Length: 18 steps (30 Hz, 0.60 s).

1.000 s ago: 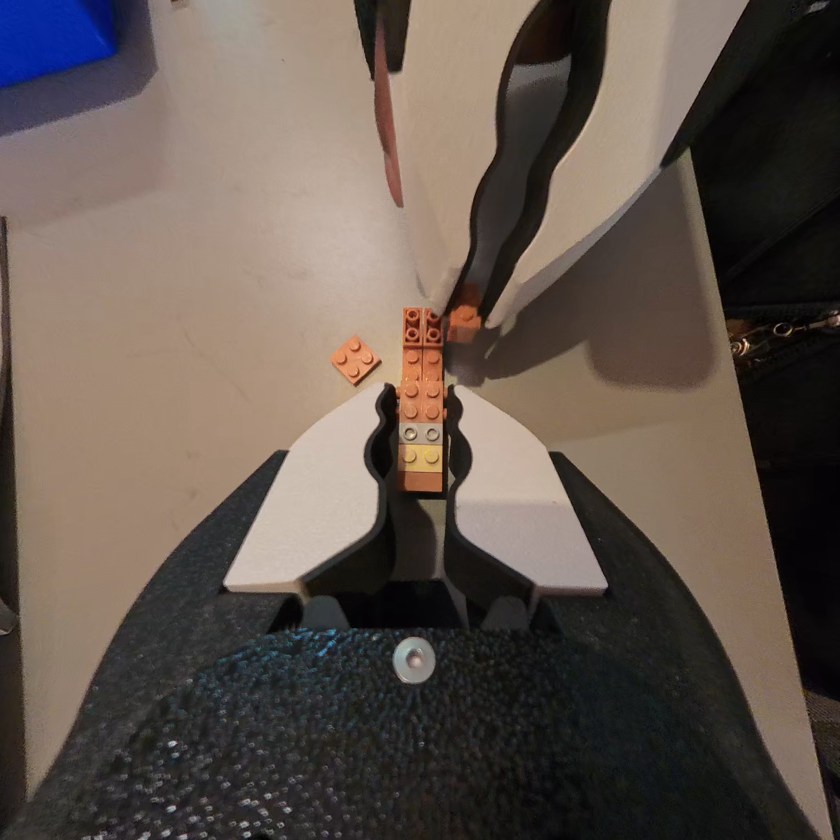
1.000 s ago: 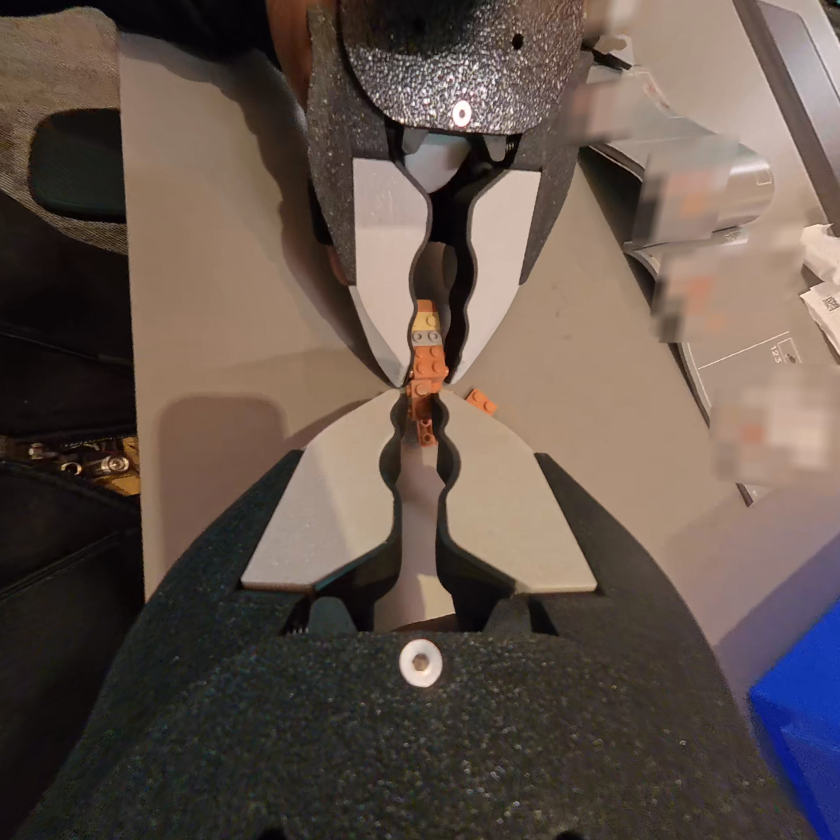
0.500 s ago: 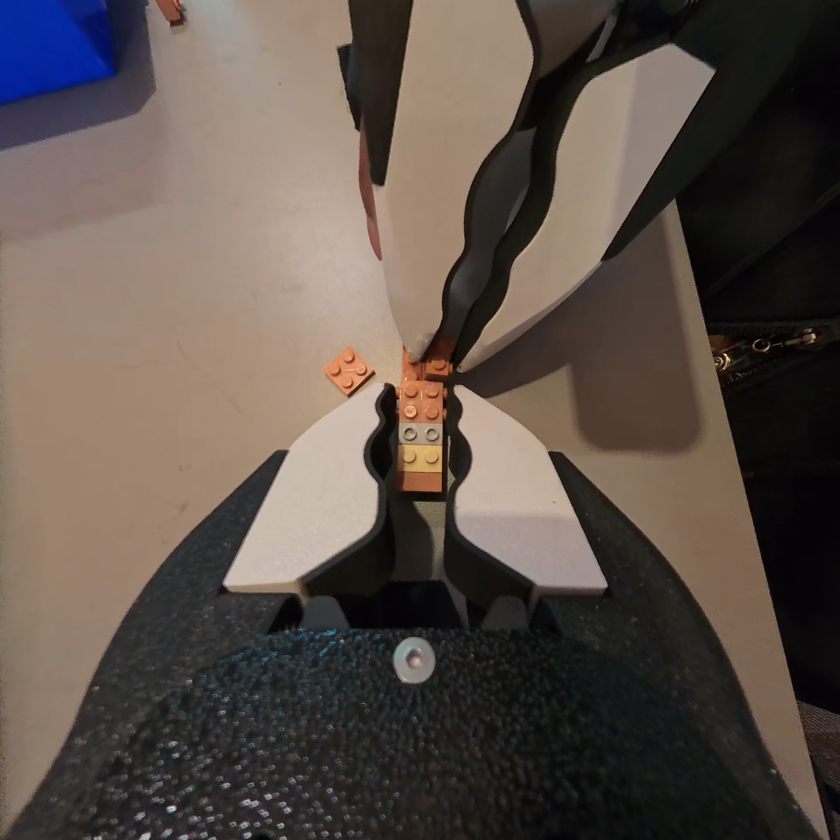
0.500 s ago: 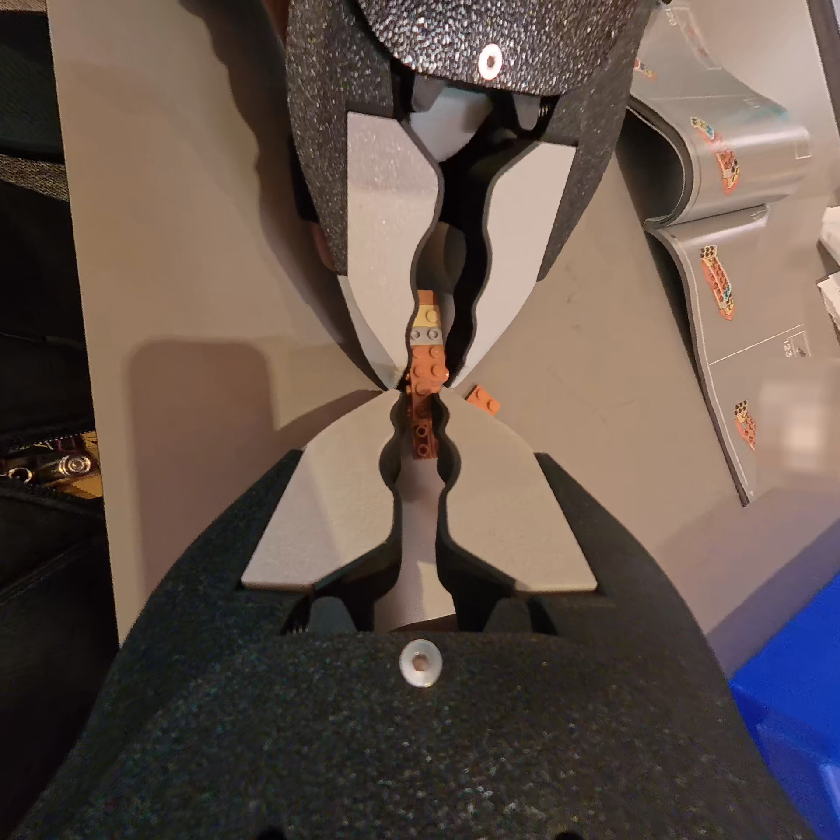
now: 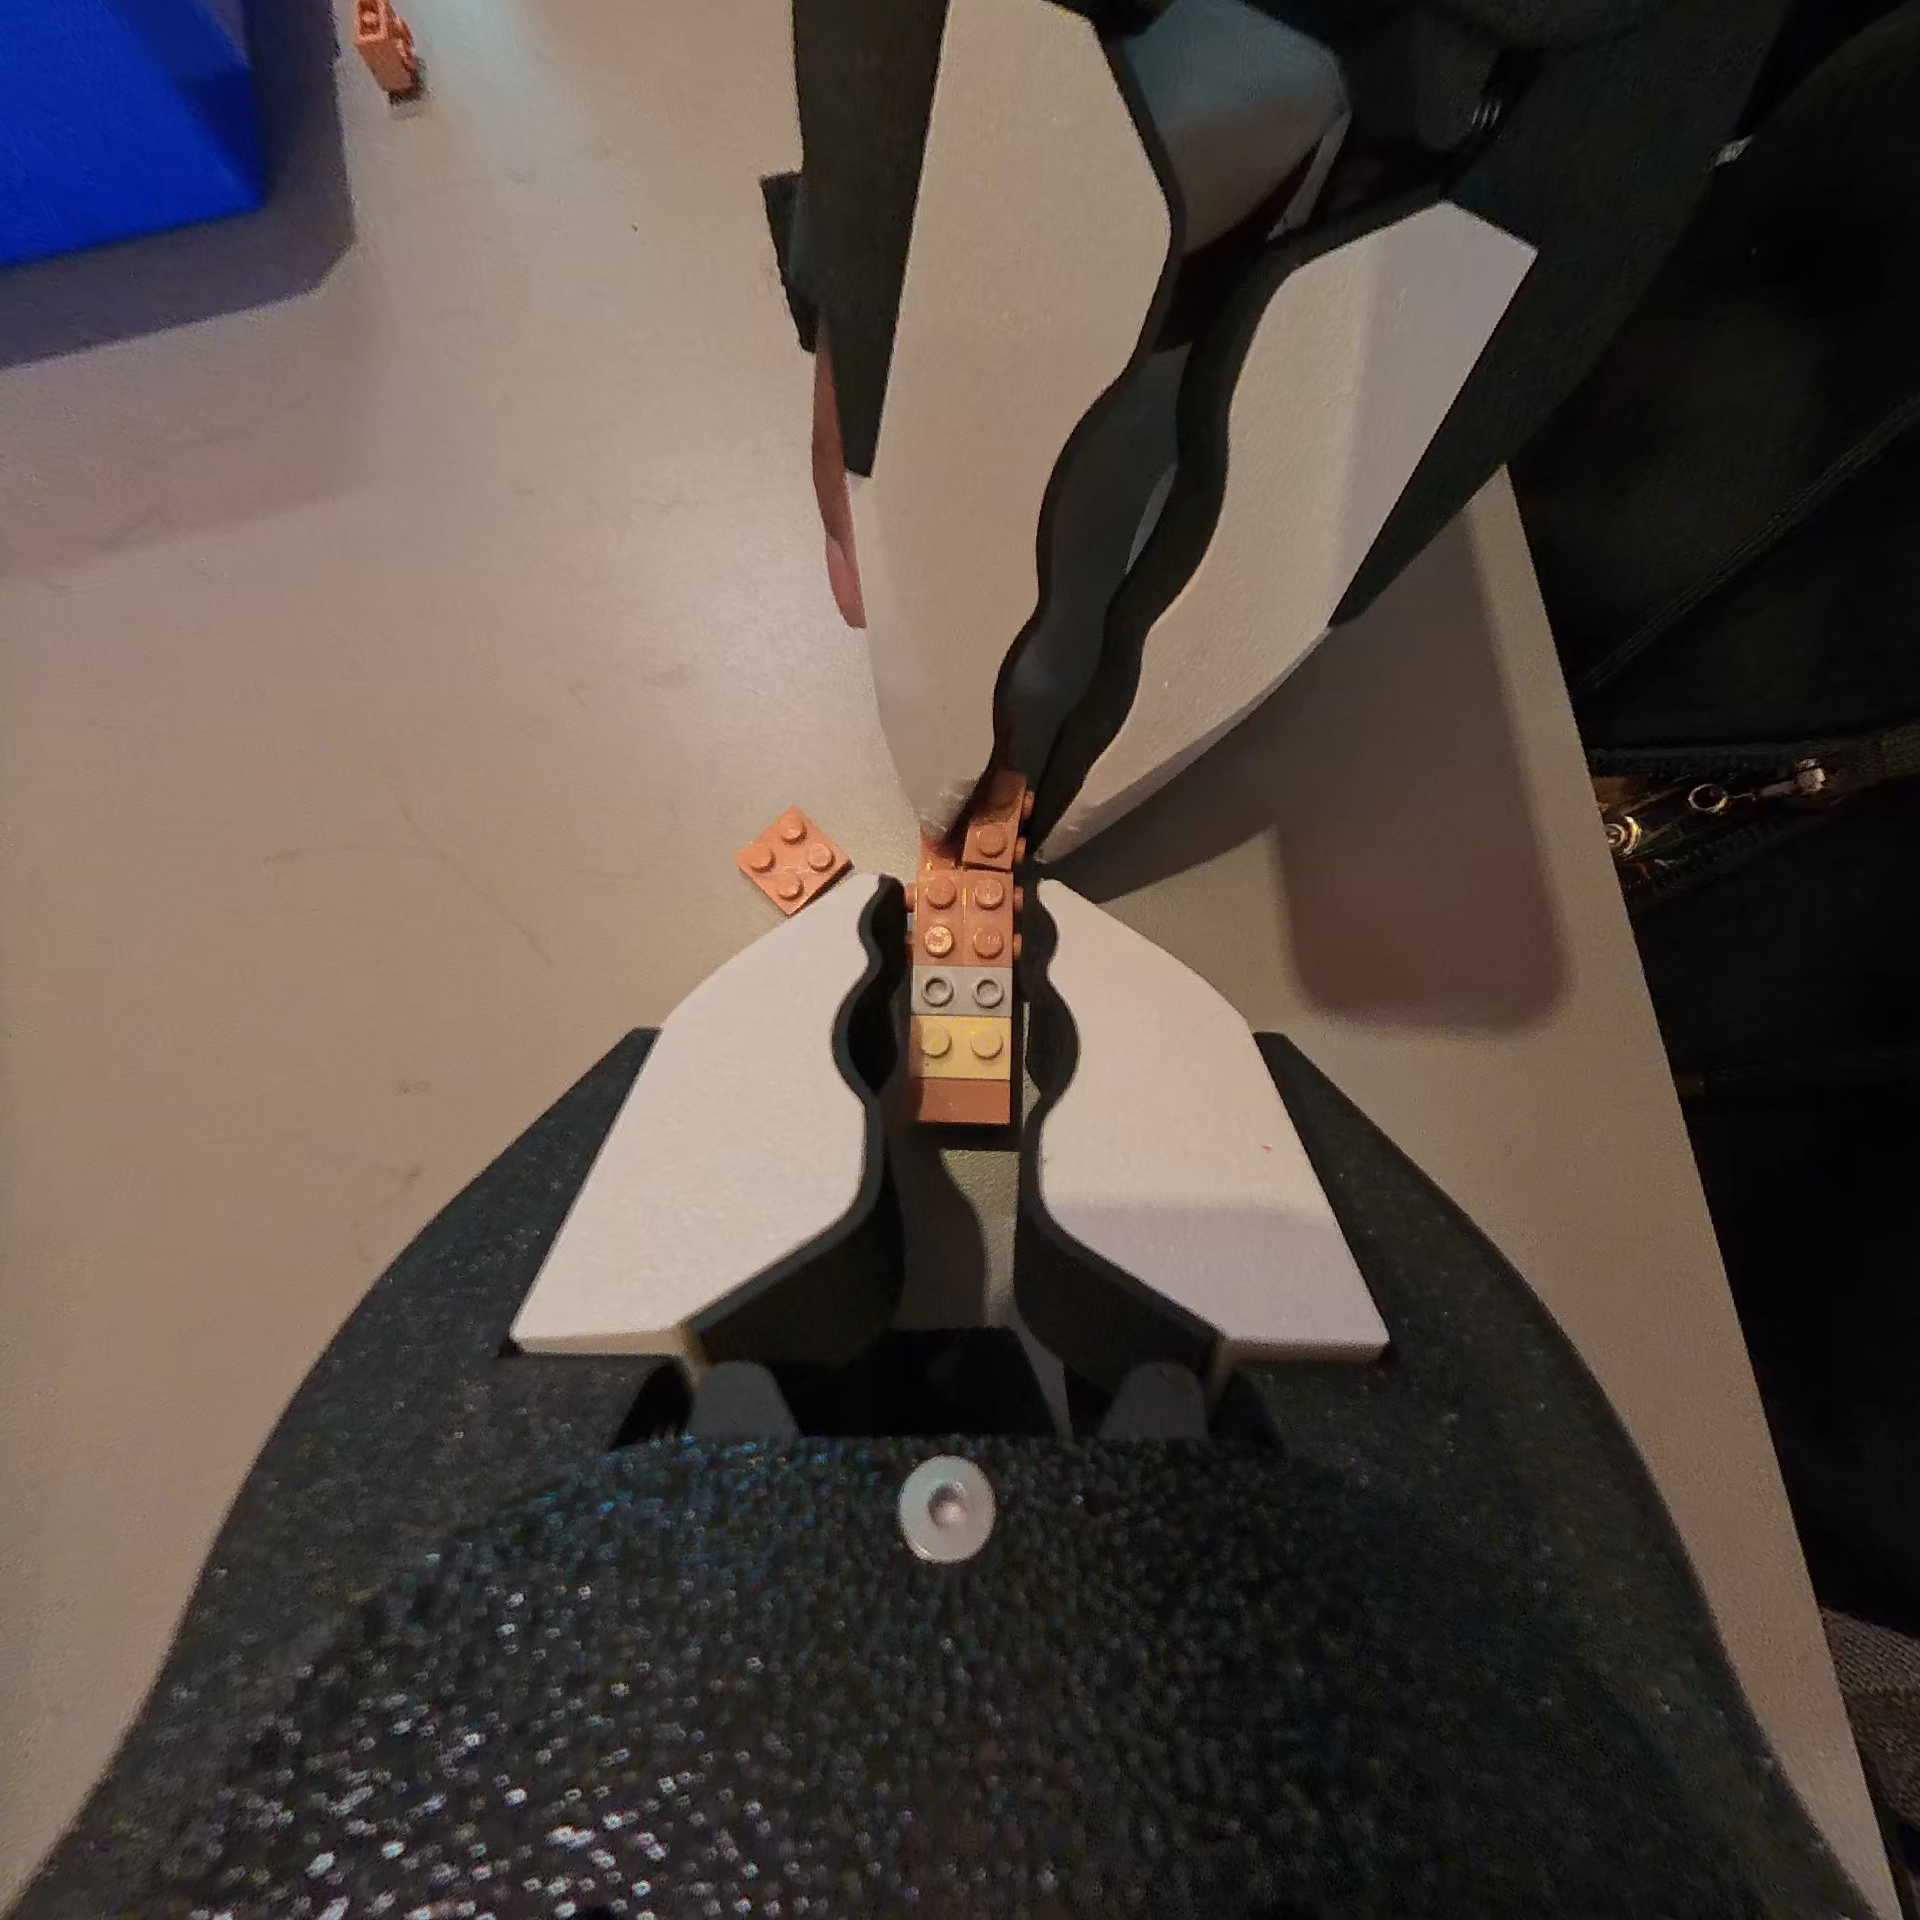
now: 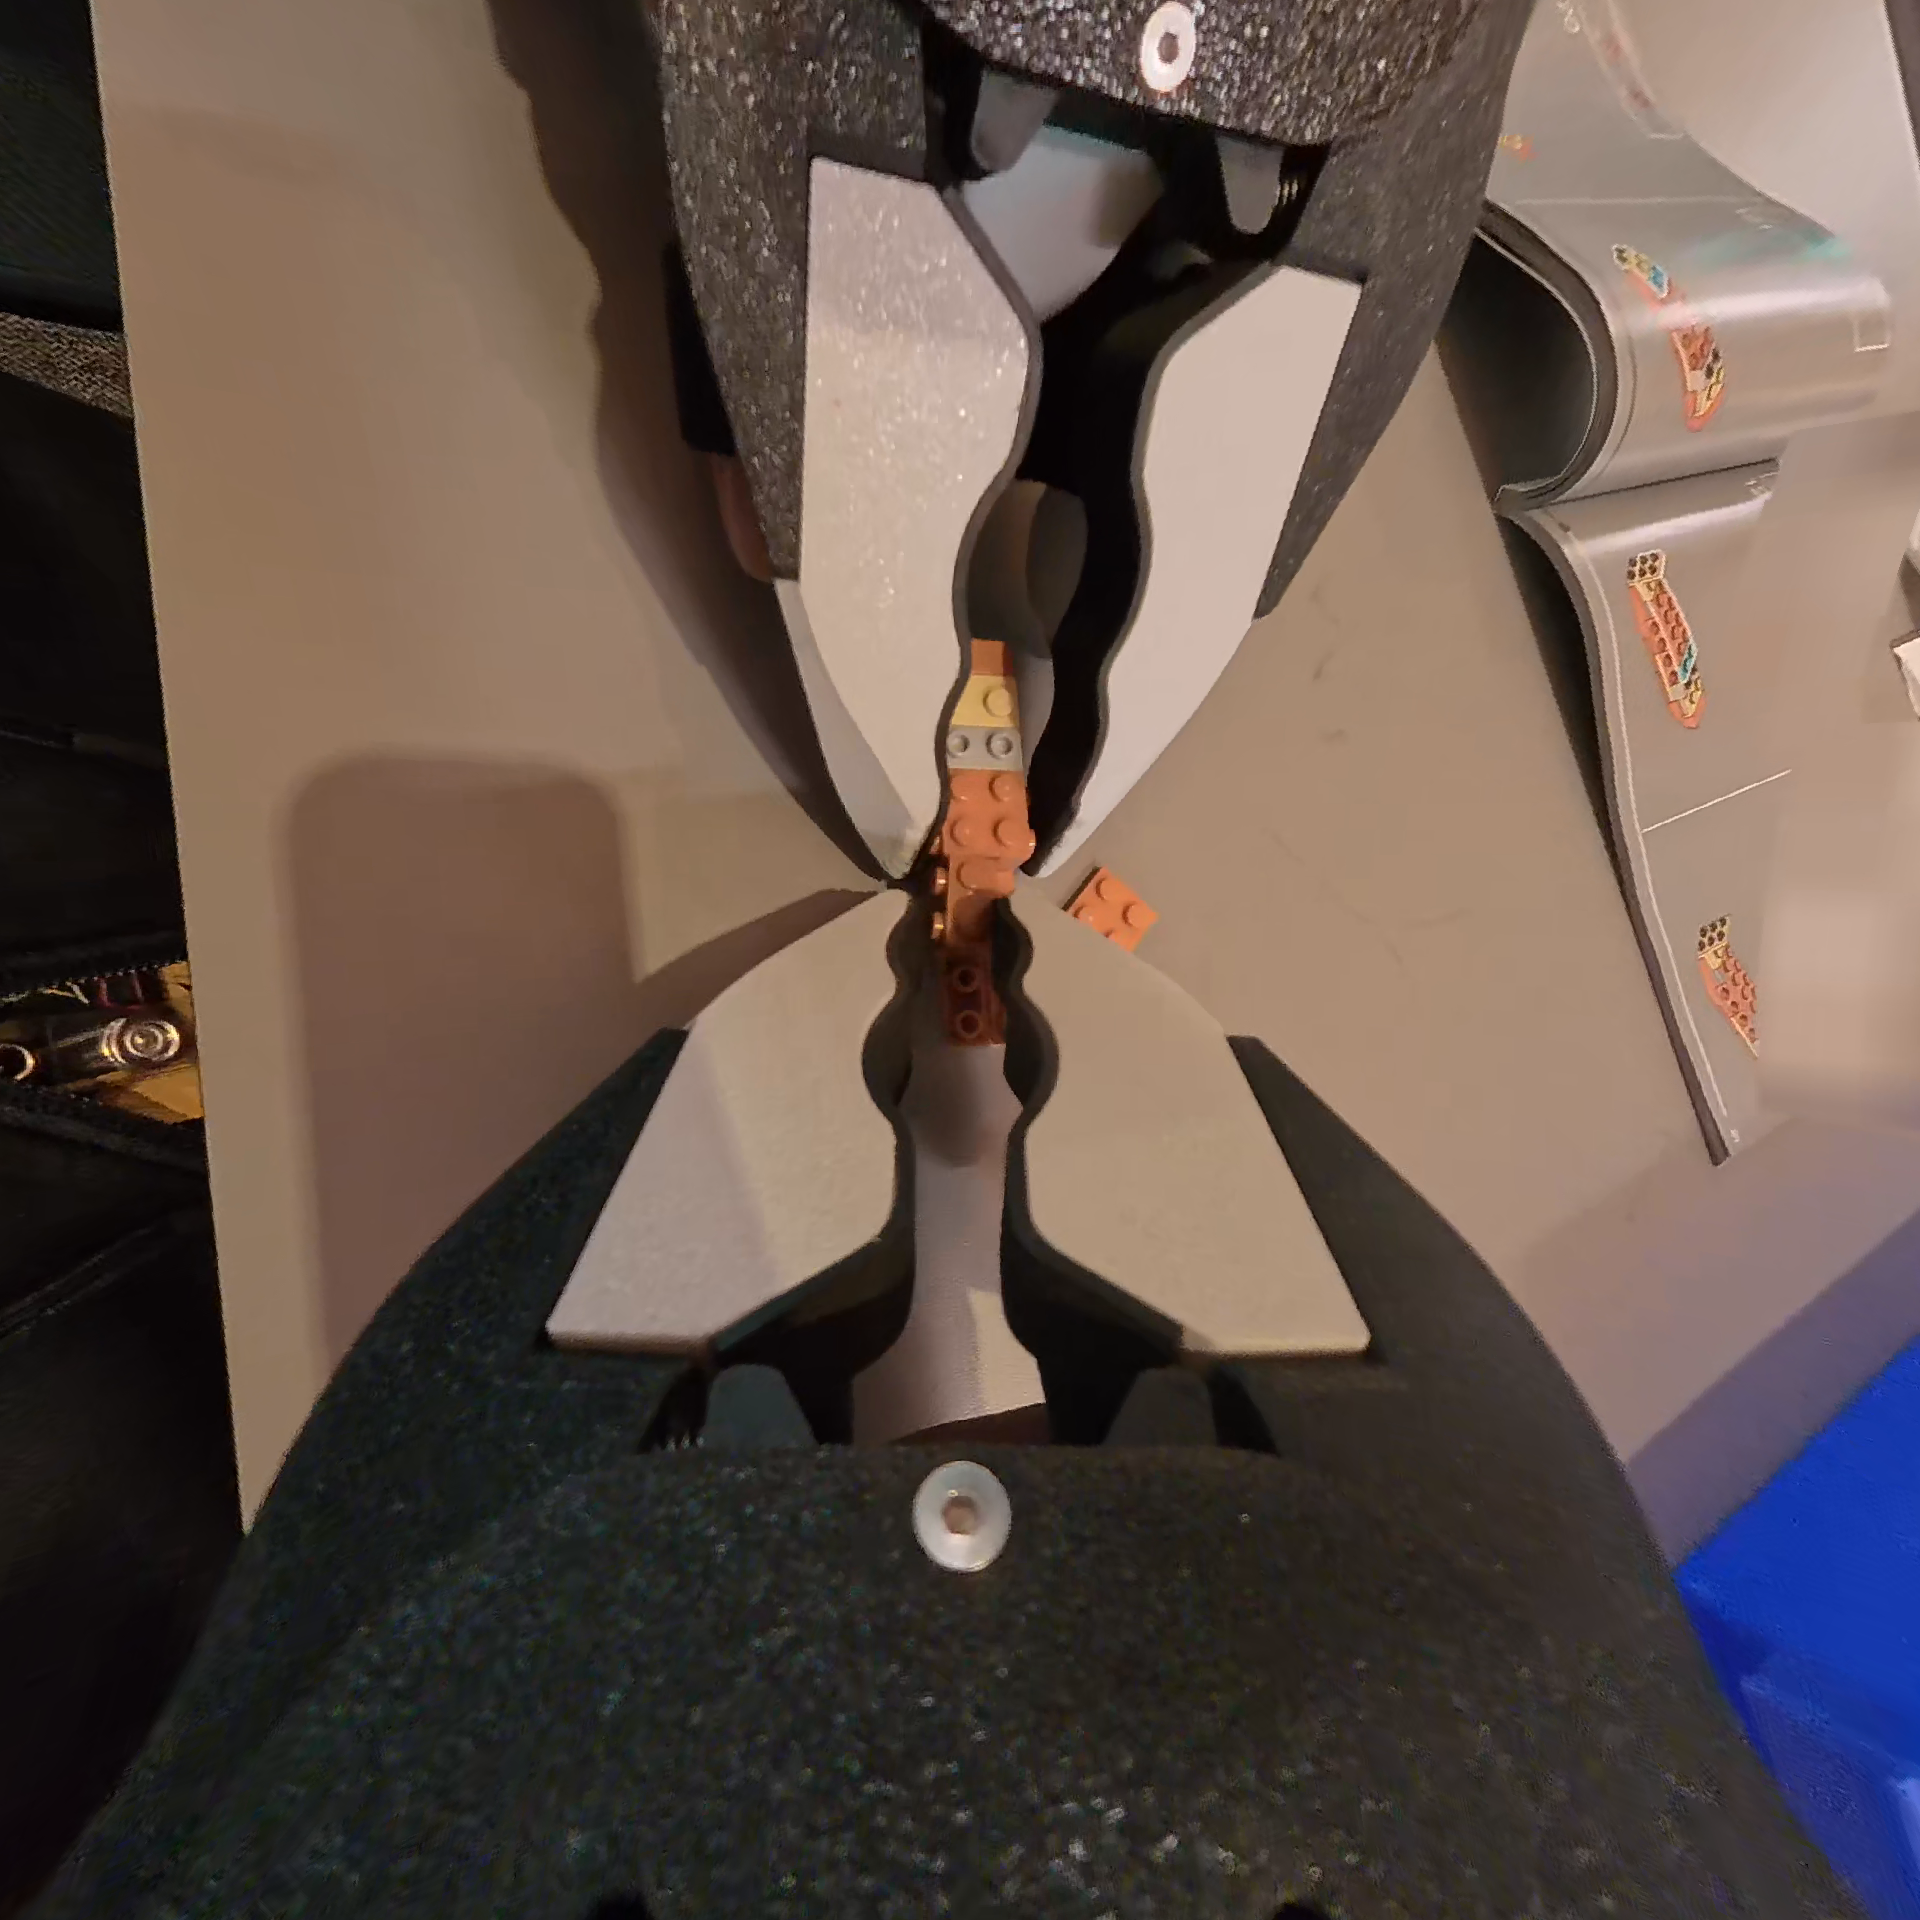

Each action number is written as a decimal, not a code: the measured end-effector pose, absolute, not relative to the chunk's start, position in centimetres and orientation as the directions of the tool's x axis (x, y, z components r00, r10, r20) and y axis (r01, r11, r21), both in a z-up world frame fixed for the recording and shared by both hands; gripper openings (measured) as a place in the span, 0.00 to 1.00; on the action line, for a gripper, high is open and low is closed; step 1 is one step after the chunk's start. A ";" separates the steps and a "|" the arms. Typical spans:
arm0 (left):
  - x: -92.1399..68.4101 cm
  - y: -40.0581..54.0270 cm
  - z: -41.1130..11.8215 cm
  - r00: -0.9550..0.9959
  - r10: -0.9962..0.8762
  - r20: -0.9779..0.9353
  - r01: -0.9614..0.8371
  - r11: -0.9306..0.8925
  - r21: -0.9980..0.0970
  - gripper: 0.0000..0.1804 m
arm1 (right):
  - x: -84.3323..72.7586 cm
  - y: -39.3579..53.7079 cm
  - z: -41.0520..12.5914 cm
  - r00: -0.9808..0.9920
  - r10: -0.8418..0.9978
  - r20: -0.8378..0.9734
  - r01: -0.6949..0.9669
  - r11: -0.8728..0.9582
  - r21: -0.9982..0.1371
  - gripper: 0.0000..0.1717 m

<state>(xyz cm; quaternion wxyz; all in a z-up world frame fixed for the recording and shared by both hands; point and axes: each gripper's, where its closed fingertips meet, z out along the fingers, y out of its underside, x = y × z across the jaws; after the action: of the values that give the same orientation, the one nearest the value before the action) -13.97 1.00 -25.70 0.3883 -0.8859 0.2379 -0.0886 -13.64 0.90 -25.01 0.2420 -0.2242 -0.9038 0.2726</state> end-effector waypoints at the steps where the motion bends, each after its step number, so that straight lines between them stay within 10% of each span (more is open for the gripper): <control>1: -14.0 1.0 -25.6 0.871 -0.491 -0.026 -0.351 -0.583 -0.733 0.11 | -13.6 0.9 -25.0 -0.783 0.534 0.318 0.269 0.752 -0.602 0.07; 18: -14.3 0.6 -23.9 0.870 -0.491 0.041 -0.276 -0.556 -0.784 0.11 | -13.5 2.4 -22.2 -0.731 0.416 0.541 -0.008 0.787 -0.617 0.15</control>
<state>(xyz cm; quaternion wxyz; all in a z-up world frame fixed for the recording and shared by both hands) -14.29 0.61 -23.91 0.4169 -0.8726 0.2197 -0.1286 -13.50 2.38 -22.23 0.3479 -0.1160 -0.8789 0.3050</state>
